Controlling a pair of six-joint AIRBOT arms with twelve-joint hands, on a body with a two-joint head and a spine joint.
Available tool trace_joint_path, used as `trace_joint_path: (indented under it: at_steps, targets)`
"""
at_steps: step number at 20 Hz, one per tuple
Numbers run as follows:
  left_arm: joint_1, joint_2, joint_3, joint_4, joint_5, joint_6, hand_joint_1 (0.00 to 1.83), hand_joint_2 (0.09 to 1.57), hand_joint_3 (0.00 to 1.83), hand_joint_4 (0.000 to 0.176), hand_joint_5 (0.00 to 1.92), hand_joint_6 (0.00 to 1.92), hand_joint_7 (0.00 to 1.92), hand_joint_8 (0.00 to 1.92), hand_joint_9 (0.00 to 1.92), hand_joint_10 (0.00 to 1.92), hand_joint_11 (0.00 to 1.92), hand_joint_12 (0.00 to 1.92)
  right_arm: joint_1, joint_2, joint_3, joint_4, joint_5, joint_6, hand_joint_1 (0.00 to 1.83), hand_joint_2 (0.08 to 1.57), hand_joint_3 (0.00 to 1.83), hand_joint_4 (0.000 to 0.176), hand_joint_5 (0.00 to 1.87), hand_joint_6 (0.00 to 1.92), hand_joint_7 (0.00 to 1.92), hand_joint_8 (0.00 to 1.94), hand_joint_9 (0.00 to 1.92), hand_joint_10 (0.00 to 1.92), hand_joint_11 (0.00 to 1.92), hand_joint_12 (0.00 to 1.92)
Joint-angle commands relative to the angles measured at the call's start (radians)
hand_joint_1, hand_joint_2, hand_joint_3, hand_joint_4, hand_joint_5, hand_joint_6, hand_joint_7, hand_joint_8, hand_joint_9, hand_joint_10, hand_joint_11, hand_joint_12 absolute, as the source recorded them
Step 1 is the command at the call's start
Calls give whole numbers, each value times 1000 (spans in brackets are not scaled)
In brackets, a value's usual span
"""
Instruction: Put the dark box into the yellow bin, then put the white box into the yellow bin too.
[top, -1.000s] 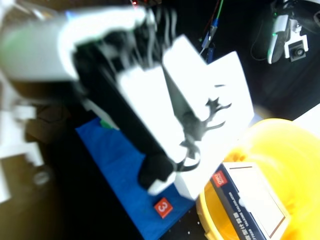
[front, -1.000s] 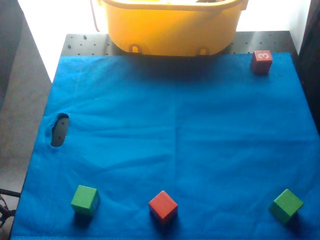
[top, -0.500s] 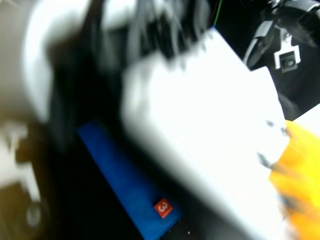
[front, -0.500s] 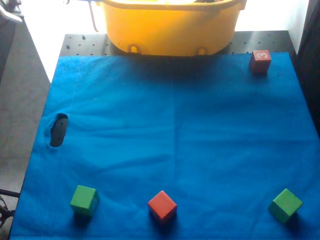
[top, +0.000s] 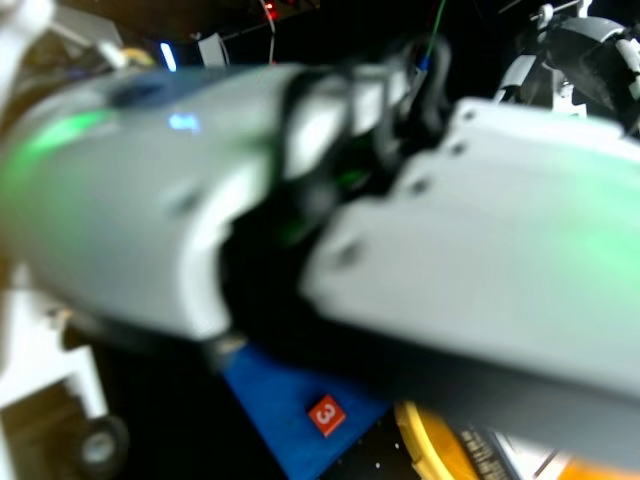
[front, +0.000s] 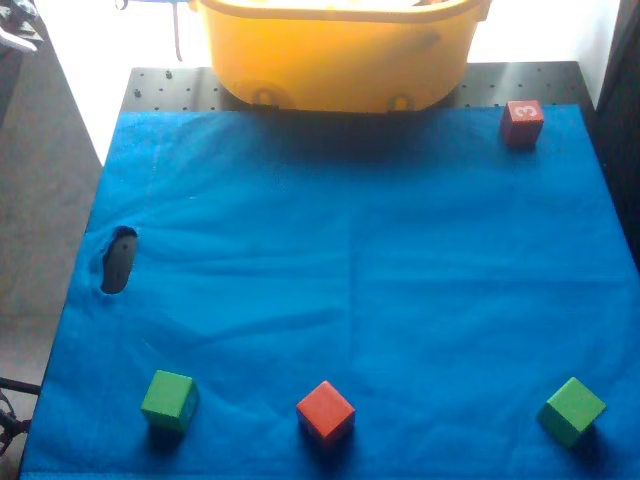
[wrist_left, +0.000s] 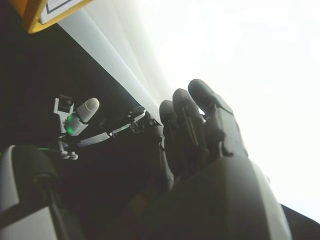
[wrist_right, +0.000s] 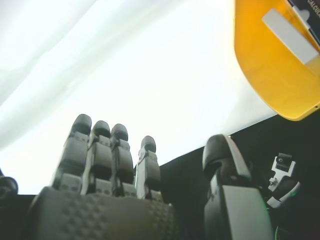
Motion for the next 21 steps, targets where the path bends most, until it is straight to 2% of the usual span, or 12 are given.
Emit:
trace_joint_path:
  at_steps: [1,2,3,5,7,10,11,13,15,17,20,21]
  targets:
    - [-1,6,-3,-51,-102,-6,1032,753,0,171,297,4,418,3,334,3,0,755,16,2,-8,3,119,-7,595,1161,0,176,114,1,94,0,62,0,0,126]
    - [2,12,-8,-55,-100,-6,1037,756,1,168,301,3,426,4,334,2,0,768,16,15,-23,3,119,-9,592,1156,0,176,122,2,97,1,62,0,0,103]
    - [4,19,-12,-61,-98,-6,1037,756,0,174,307,5,434,6,335,3,0,770,15,27,-37,2,117,-17,581,1164,1,176,137,4,107,2,47,0,0,66]
    - [12,33,-17,-82,-92,-6,1031,763,4,167,293,0,427,2,339,4,0,771,15,40,-46,3,97,-18,543,1154,0,176,100,0,75,0,16,0,0,40]
    - [47,53,-24,-125,-97,-3,1051,765,3,175,318,5,439,3,347,4,0,756,13,48,-50,10,89,-18,438,1112,0,176,40,0,52,2,21,4,25,47]
    - [74,92,-50,-167,-112,7,1072,755,0,163,317,0,373,0,348,1,0,760,13,87,-79,25,88,-18,380,1045,0,176,1,0,81,0,79,10,66,67]
    - [76,107,-63,-175,-117,16,1072,763,3,156,302,0,300,0,331,0,0,770,13,117,-96,31,89,-18,416,1015,0,176,0,0,57,0,68,4,55,63]
    - [86,136,-93,-197,-129,43,1063,788,4,173,306,1,301,3,282,3,0,651,13,149,-122,34,88,-18,400,990,0,176,0,0,6,0,59,3,56,62]
    - [127,176,-131,-238,-172,59,1066,784,0,176,296,0,303,1,299,6,0,619,13,195,-166,34,89,-18,592,985,0,176,0,0,24,3,38,0,39,57]
    - [179,211,-167,-291,-226,82,1096,799,3,156,254,1,276,0,251,2,0,505,13,234,-206,33,90,-18,651,965,0,176,0,0,47,8,61,9,52,64]
    - [270,263,-217,-381,-307,105,1031,824,9,174,239,0,300,4,212,3,0,426,13,276,-271,7,90,-18,683,907,0,176,0,0,48,4,72,8,108,87]
    - [305,280,-231,-407,-329,110,1044,862,13,152,205,0,315,5,240,10,0,379,13,296,-294,2,90,-18,691,908,0,164,0,0,72,10,104,16,187,119]
